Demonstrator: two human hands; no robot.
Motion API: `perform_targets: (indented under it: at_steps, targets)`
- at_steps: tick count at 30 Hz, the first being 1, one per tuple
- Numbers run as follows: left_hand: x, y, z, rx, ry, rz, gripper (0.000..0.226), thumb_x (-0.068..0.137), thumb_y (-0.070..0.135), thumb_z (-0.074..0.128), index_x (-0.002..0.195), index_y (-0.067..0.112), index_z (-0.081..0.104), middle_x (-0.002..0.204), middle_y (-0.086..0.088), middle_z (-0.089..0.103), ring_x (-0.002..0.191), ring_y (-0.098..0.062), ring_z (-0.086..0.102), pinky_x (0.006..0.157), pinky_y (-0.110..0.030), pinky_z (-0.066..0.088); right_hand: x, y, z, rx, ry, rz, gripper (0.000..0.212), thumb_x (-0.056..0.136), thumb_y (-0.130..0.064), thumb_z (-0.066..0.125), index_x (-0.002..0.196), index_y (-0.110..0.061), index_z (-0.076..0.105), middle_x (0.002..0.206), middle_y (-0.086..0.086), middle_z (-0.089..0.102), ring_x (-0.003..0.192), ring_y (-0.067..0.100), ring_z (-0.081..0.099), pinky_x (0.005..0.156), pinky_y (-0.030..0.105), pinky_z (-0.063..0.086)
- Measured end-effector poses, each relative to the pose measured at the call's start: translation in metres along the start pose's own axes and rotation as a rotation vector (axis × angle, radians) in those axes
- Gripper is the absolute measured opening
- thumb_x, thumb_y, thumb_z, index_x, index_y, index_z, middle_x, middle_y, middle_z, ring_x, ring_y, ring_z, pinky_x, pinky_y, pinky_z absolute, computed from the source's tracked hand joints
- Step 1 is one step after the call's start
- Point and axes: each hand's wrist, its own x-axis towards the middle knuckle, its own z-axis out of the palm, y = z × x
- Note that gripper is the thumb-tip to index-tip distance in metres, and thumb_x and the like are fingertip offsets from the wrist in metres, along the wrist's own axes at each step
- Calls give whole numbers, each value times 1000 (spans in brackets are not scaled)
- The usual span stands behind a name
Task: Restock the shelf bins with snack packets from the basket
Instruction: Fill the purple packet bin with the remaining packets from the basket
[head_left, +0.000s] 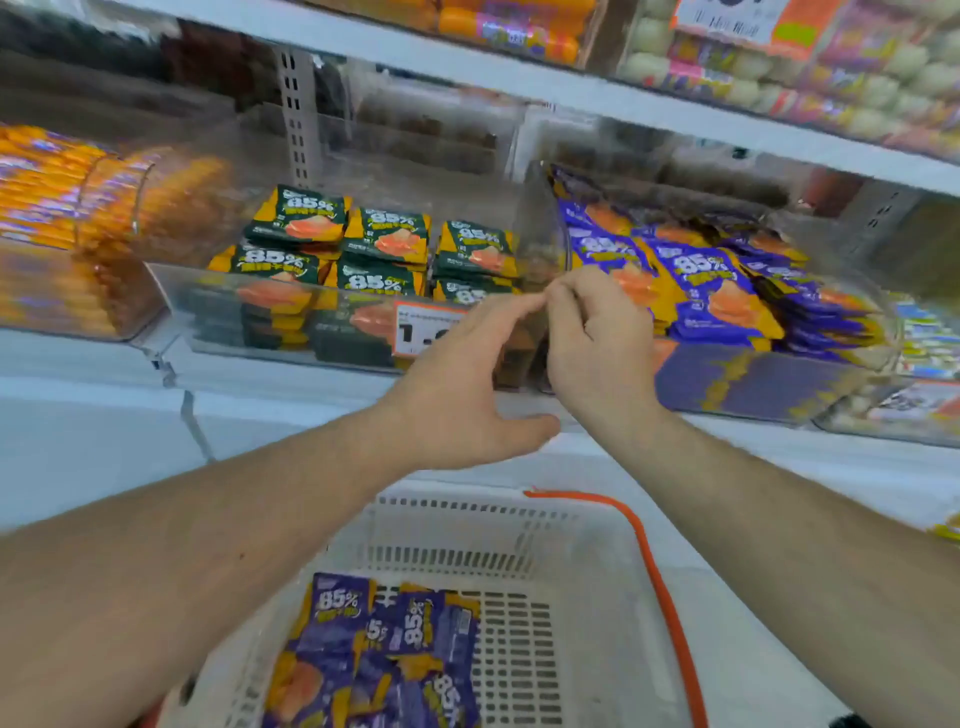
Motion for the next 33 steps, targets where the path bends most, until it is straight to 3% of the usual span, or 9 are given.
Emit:
perform_targets:
  at_steps: [3, 6, 8, 11, 14, 16, 21, 25, 33]
  targets:
    - [-48, -25, -1, 142, -275, -268, 74, 72, 39, 72, 139, 25, 44, 129, 10, 50, 108, -6, 54, 88, -17, 44, -65, 39, 38, -5, -259, 193, 20, 94, -13, 48, 82, -13, 63, 73, -7, 58, 72, 9, 49, 65, 31, 36]
    - [-78, -46, 3, 238, -535, -460, 55, 81, 33, 71, 132, 29, 51, 124, 12, 55, 98, -8, 61, 87, -30, 51, -126, 87, 82, -184, -764, 362, 25, 97, -20, 44, 83, -13, 64, 83, 3, 66, 77, 22, 61, 68, 34, 48]
    - [-93, -56, 10, 243, -634, -548, 47, 86, 31, 67, 131, 26, 52, 121, 11, 58, 96, -9, 62, 86, -30, 52, -163, 107, 103, -320, -1116, 408, 29, 97, -16, 41, 69, -13, 48, 68, 4, 51, 60, 20, 49, 52, 30, 39]
    - [-110, -69, 16, 200, -702, -656, 44, 88, 27, 63, 131, 25, 52, 117, 13, 58, 93, -9, 60, 83, -27, 52, -213, 122, 118, -403, -1361, 495, 18, 95, -11, 44, 77, -14, 47, 76, 8, 46, 63, 21, 42, 56, 32, 33]
    - [-119, -83, 16, 202, -748, -709, 40, 91, 26, 59, 131, 25, 52, 119, 11, 59, 98, -8, 56, 86, -24, 47, -249, 138, 127, -522, -1459, 429, 5, 94, -13, 49, 90, -16, 50, 92, 6, 54, 77, 22, 53, 67, 37, 46]
    - [-126, -93, 17, 199, -764, -751, 38, 93, 24, 57, 131, 23, 52, 121, 7, 59, 100, -9, 54, 85, -22, 43, -267, 150, 136, -605, -1482, 344, 11, 92, -18, 56, 100, -20, 50, 109, 7, 56, 96, 26, 56, 90, 48, 49]
    - [-130, -111, 28, 193, -818, -844, 40, 95, 20, 54, 135, 18, 52, 125, 2, 60, 112, -16, 57, 94, -27, 46, -298, 167, 164, -610, -1439, 321, 89, 90, -57, 58, 155, -14, 14, 163, 10, 8, 149, 33, 12, 119, 52, 16]
    - [-126, -119, 40, 189, -814, -860, 39, 94, 22, 53, 133, 21, 53, 126, 4, 60, 110, -14, 56, 88, -23, 43, -325, 169, 170, -616, -1371, 445, 99, 88, -57, 61, 156, -15, 4, 164, 7, 2, 150, 34, 5, 121, 52, 9]
    - [-127, -117, 48, 187, -870, -867, 38, 95, 22, 54, 133, 19, 54, 127, 3, 60, 107, -10, 55, 90, -21, 42, -344, 149, 143, -701, -1384, 166, 55, 95, -30, 58, 142, -9, 38, 145, 17, 40, 131, 38, 41, 113, 53, 25]
